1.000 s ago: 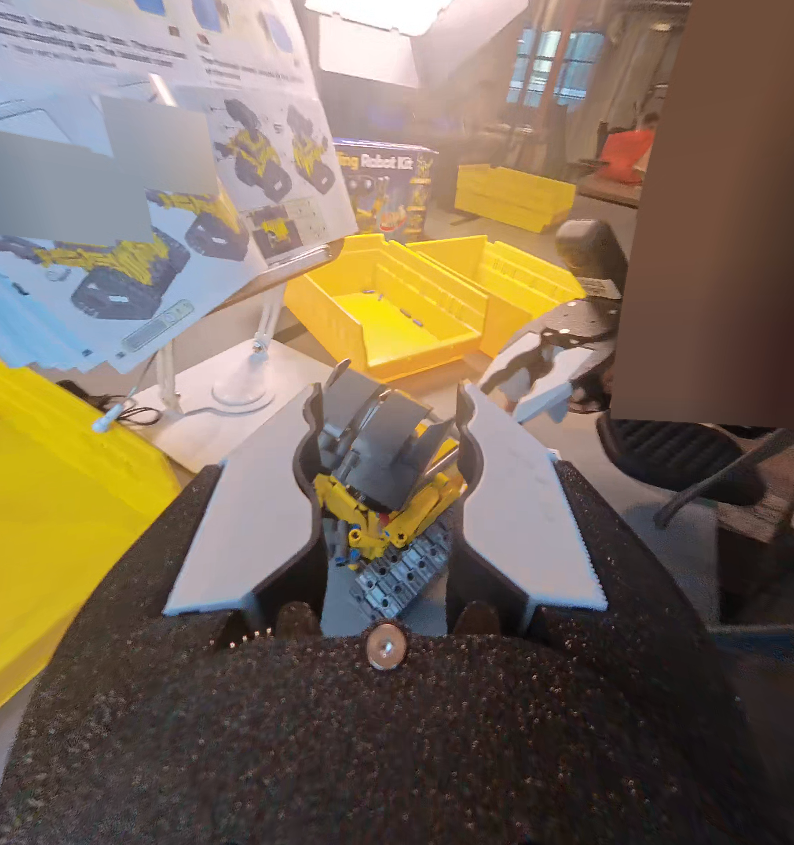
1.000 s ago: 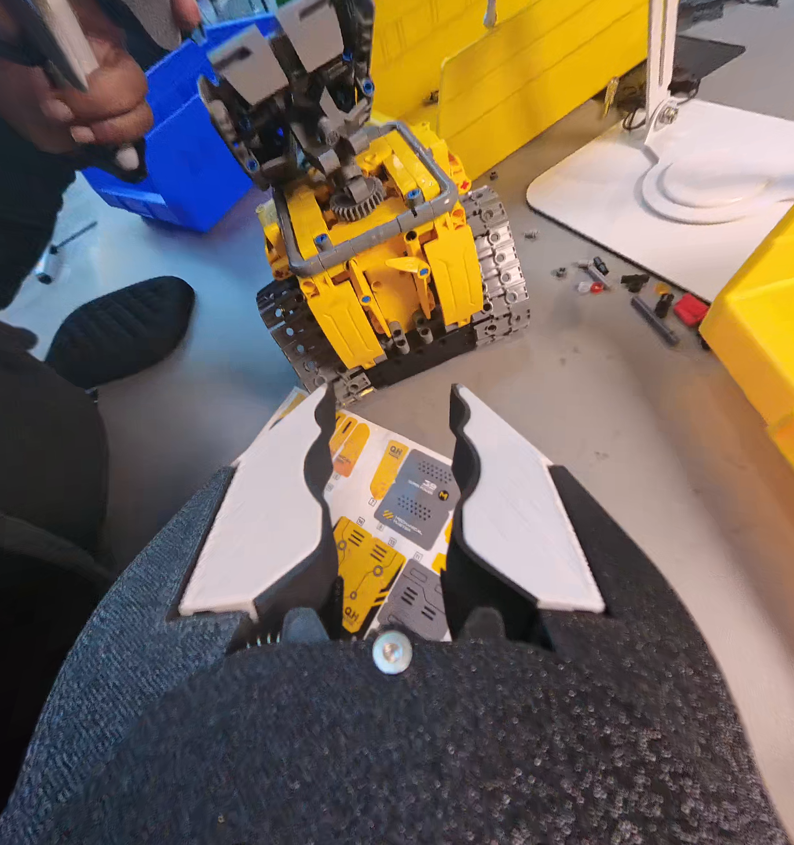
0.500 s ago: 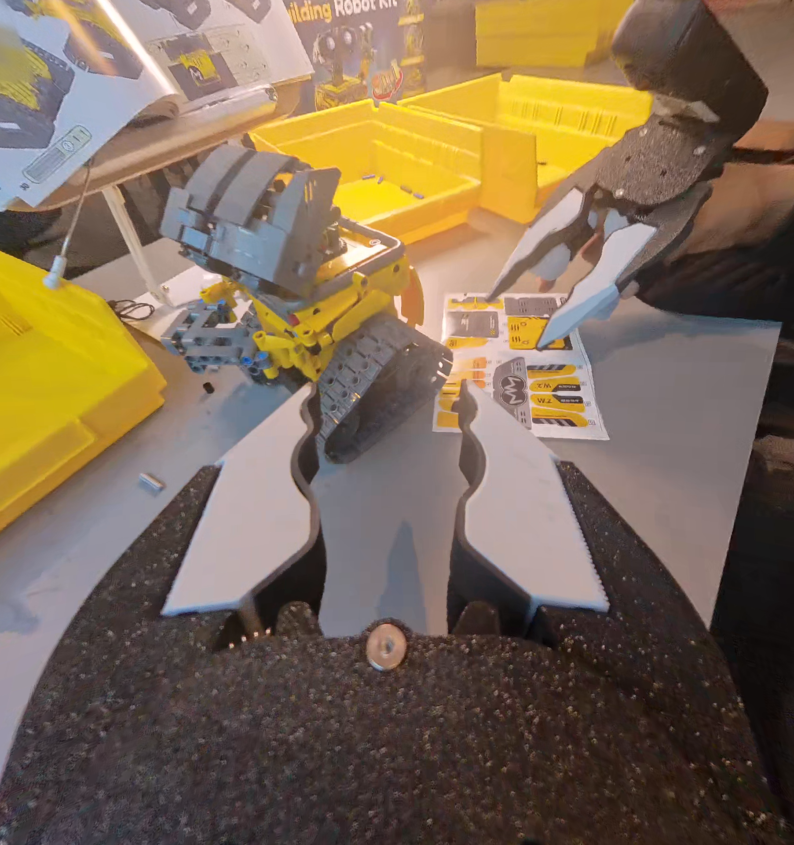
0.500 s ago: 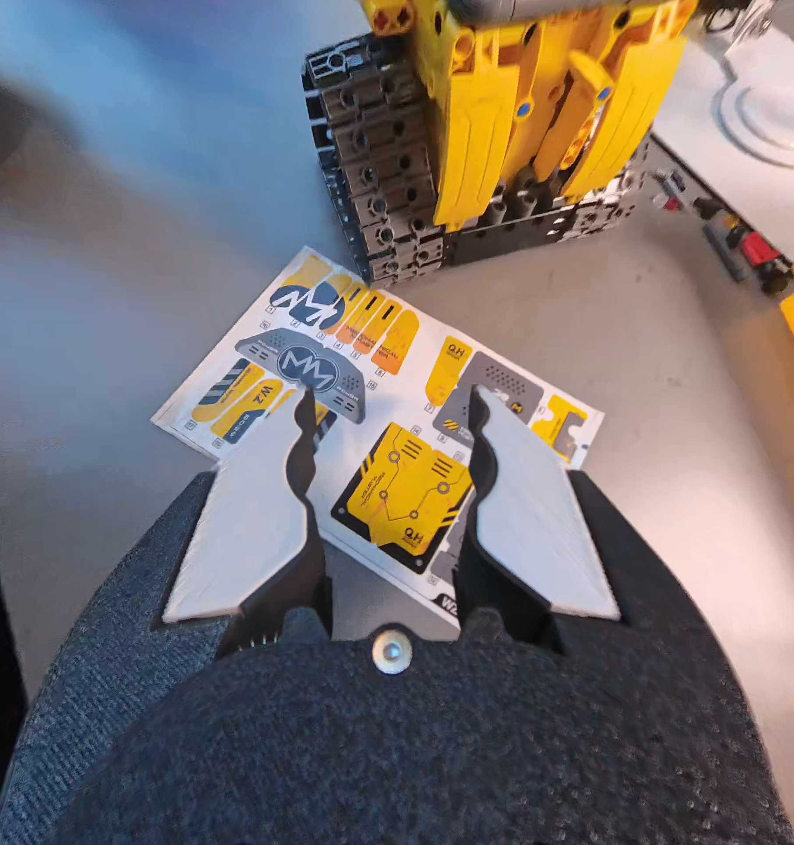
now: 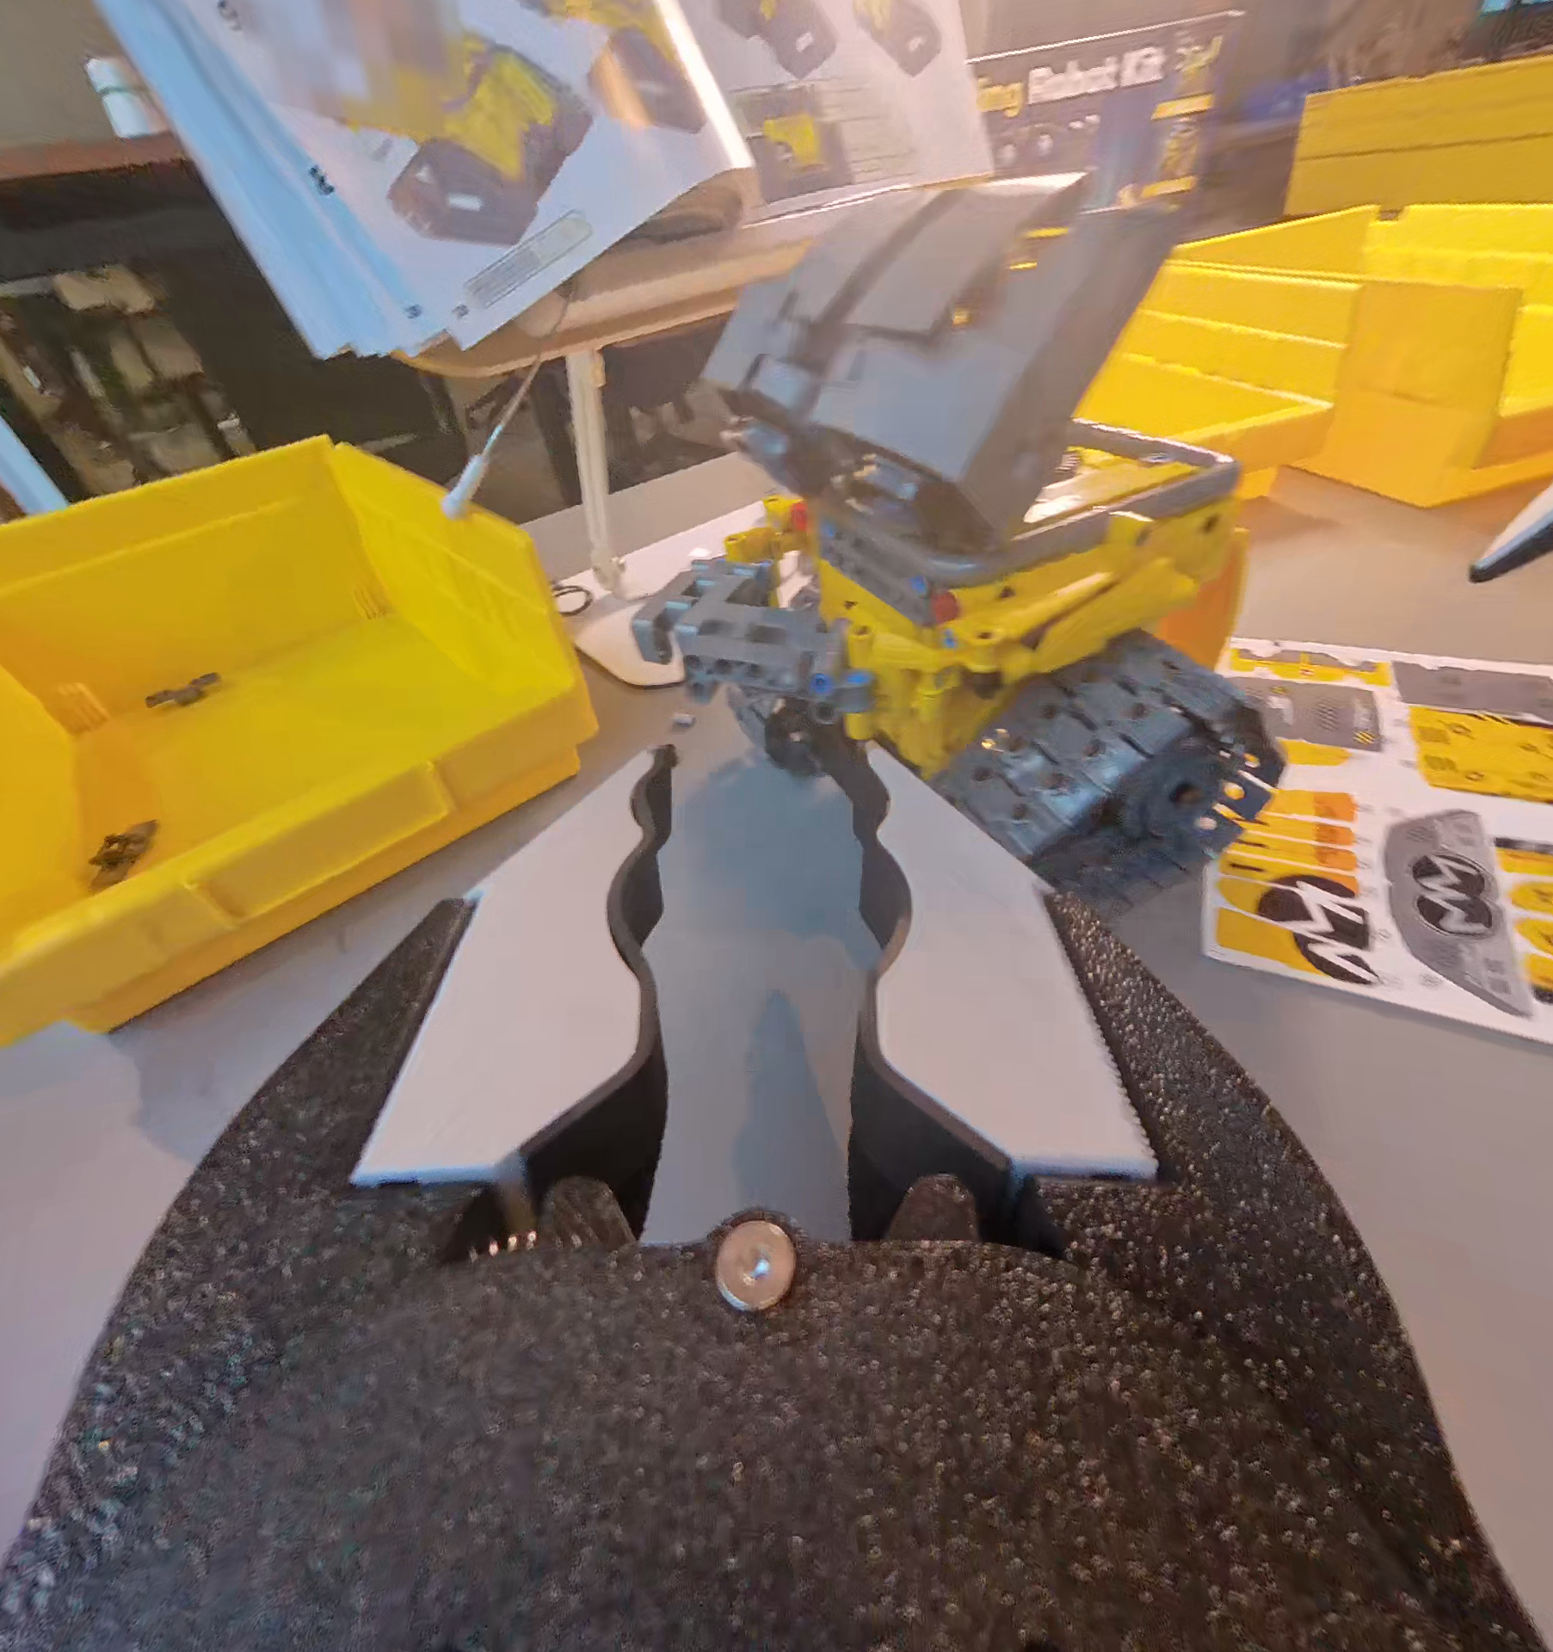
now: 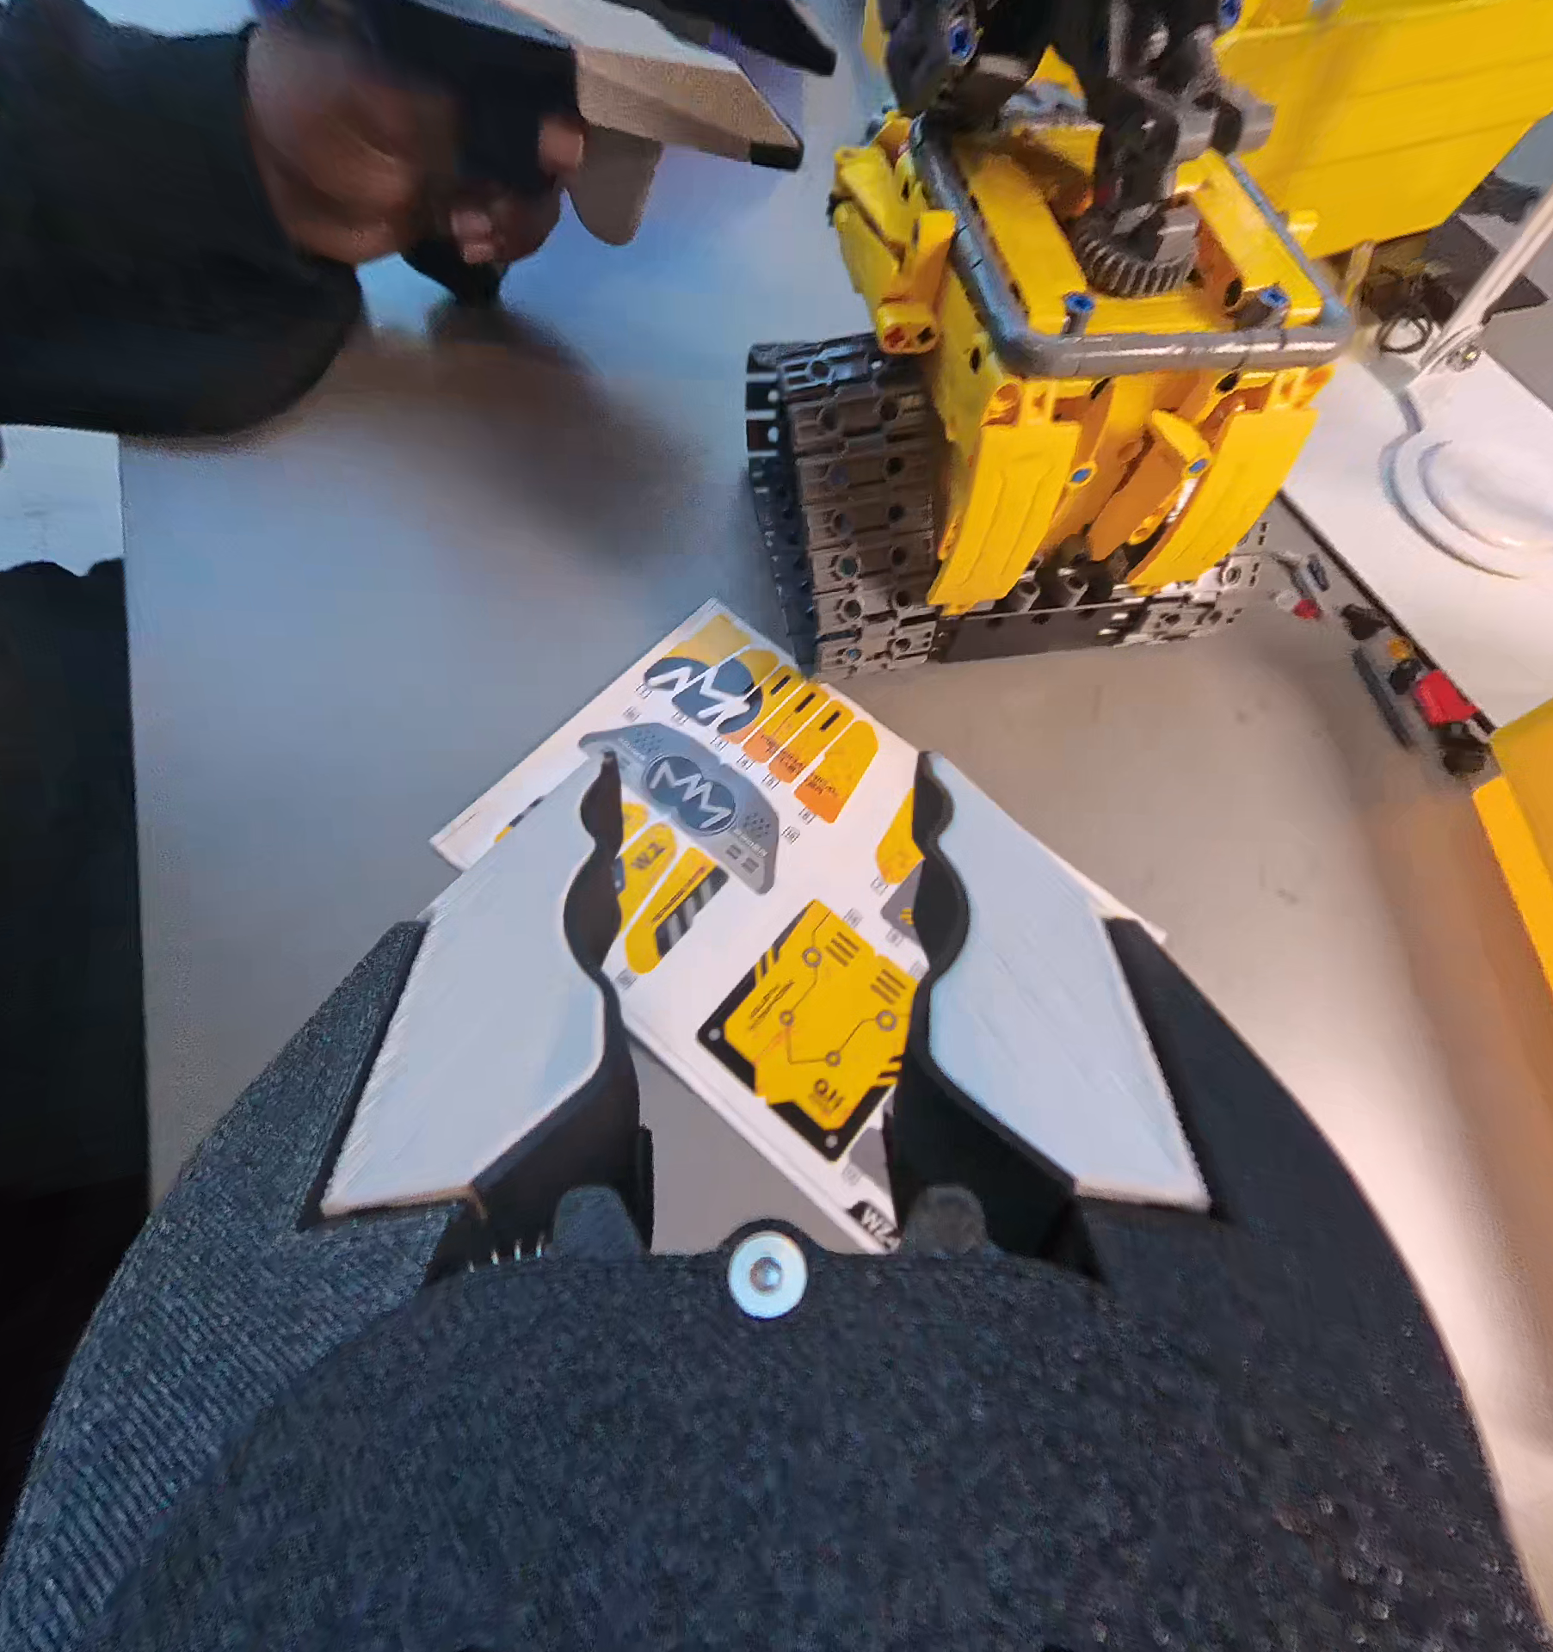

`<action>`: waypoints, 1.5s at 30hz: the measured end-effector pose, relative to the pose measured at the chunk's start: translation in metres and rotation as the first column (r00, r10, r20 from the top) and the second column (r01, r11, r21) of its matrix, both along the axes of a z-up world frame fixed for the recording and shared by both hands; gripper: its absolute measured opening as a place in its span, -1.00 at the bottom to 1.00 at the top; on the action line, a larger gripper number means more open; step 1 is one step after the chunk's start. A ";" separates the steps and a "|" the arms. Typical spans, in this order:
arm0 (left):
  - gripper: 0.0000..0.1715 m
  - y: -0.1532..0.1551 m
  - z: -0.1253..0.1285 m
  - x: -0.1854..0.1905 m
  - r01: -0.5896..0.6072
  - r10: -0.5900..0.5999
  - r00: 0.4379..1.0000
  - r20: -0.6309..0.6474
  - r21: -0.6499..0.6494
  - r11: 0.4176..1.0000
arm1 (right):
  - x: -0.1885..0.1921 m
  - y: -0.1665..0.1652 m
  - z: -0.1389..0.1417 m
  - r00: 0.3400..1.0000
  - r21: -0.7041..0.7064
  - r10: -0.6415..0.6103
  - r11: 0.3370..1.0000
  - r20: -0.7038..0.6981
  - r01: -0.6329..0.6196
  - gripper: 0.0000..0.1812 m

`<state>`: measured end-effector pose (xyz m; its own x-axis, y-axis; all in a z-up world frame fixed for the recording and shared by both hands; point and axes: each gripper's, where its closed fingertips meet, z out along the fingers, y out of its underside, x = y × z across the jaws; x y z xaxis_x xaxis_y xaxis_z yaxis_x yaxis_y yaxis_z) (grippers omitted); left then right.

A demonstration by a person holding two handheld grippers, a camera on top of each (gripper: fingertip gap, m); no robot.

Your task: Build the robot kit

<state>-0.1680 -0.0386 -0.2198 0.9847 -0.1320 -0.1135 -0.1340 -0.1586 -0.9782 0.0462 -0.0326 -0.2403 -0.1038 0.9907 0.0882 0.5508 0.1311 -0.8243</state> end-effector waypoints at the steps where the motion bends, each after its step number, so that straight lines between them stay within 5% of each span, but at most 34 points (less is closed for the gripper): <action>1: -0.53 0.006 0.000 -0.011 -0.039 0.039 0.999 0.017 0.002 0.999 | -0.005 0.007 0.002 1.000 -0.011 0.012 1.000 -0.022 -0.012 -0.29; 9: -0.56 0.040 0.031 -0.080 -0.237 0.237 0.971 0.018 0.107 0.966 | -0.037 0.038 0.012 0.991 -0.103 0.058 0.992 -0.122 -0.071 -0.32; 14: -0.55 0.051 0.064 -0.087 -0.239 0.250 0.967 -0.038 0.192 0.952 | -0.037 0.013 0.023 0.982 -0.053 0.138 0.988 -0.127 -0.146 -0.37; 17: -0.54 0.051 0.090 -0.079 -0.205 0.219 0.975 -0.044 0.208 0.956 | -0.037 -0.008 0.019 0.976 -0.041 0.194 0.979 -0.103 -0.199 -0.40; 21: -0.44 0.015 0.104 -0.044 -0.007 0.008 0.999 -0.044 0.032 0.999 | -0.028 -0.025 0.006 0.976 -0.026 0.212 0.977 -0.057 -0.214 -0.40; 25: -0.29 -0.092 0.064 -0.020 0.135 -0.144 0.989 -0.013 -0.265 0.955 | 0.002 -0.018 0.006 0.986 0.005 0.151 0.989 -0.074 -0.151 -0.42; 28: 0.09 -0.203 -0.017 0.000 0.285 -0.239 0.958 0.157 -0.583 0.761 | 0.022 -0.004 0.012 0.989 -0.037 0.067 0.997 -0.133 -0.072 -0.45; 29: 0.10 -0.232 -0.050 0.001 0.290 -0.246 0.956 0.161 -0.659 0.694 | 0.027 -0.001 0.015 0.987 -0.054 0.047 0.997 -0.156 -0.056 -0.47; 30: -0.12 -0.246 -0.076 -0.002 0.252 -0.250 0.963 0.103 -0.681 0.687 | 0.030 0.002 0.018 0.984 -0.067 0.034 0.997 -0.177 -0.046 -0.49; 35: -0.23 -0.239 -0.075 -0.001 0.238 -0.255 0.964 0.070 -0.653 0.719 | 0.026 0.013 0.030 0.982 -0.096 0.020 0.995 -0.189 -0.039 -0.51; 38: -0.25 -0.229 -0.076 -0.002 0.265 -0.222 0.963 0.150 -0.661 0.702 | 0.022 0.016 0.038 0.982 -0.052 0.031 0.998 -0.188 -0.041 -0.53; 42: -0.44 -0.192 -0.041 -0.020 0.313 -0.103 0.909 0.404 -0.497 0.809 | 0.016 0.026 0.040 0.980 -0.072 0.007 0.997 -0.199 -0.022 -0.54; 45: -0.39 -0.164 -0.060 -0.038 0.225 -0.004 0.933 0.361 -0.574 0.787 | 0.010 0.031 0.035 0.981 -0.104 0.003 0.994 -0.192 -0.023 -0.54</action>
